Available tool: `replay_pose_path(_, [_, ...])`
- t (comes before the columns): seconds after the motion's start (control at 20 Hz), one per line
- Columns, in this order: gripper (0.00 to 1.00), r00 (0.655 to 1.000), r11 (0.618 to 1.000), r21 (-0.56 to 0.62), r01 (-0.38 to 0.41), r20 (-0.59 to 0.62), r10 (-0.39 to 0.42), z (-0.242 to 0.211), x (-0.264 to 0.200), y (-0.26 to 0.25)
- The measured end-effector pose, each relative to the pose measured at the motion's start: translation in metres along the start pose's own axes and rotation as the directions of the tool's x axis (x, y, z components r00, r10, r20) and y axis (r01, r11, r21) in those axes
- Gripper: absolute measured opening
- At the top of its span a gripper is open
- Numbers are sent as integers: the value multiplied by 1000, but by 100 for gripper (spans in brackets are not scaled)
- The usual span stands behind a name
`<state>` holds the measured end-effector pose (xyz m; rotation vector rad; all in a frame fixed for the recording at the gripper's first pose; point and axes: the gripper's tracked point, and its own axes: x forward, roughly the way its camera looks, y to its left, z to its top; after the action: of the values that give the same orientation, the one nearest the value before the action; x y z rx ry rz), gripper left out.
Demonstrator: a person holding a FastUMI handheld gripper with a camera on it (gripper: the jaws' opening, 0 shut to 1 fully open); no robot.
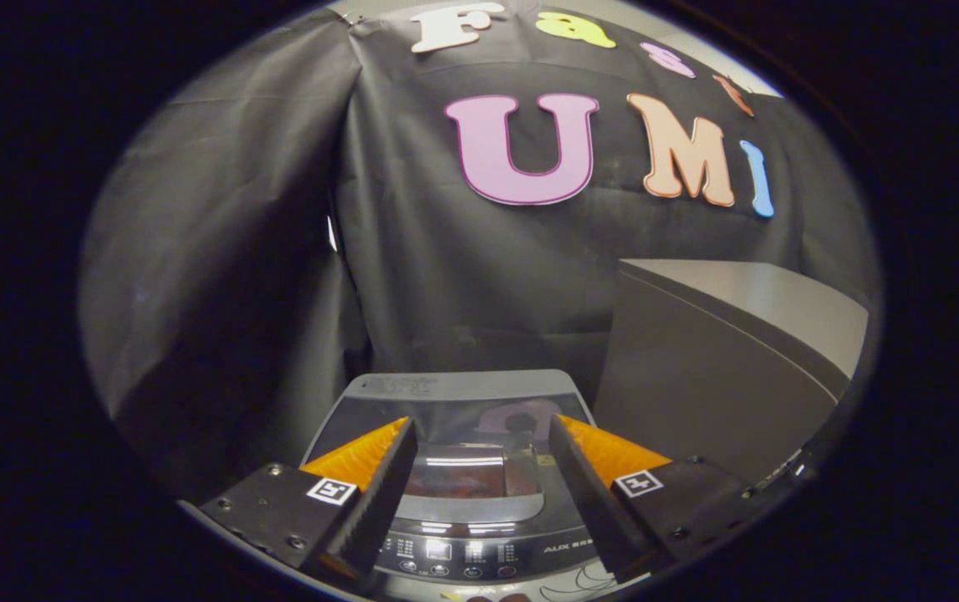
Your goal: Put the clothes into the washing machine and then close the washing machine lid.
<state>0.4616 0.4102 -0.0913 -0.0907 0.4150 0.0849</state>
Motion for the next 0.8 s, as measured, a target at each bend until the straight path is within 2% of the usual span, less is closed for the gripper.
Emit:
replay_pose_path(0.15, [96, 998, 1000, -24, -12, 54, 13, -1, -19, 7])
replay_pose_path(0.3, [96, 996, 998, -19, -64, 55, 65, 6, -38, 17])
replay_pose_path(0.4, [97, 994, 998, -16, -66, 83, 68, 26, -56, 20])
replay_pose_path(0.6, [97, 982, 993, -99, -58, 171, 75, 65, -98, 19])
replay_pose_path(0.8, [97, 961, 992, -118, -39, 268, 69, 84, -137, 4])
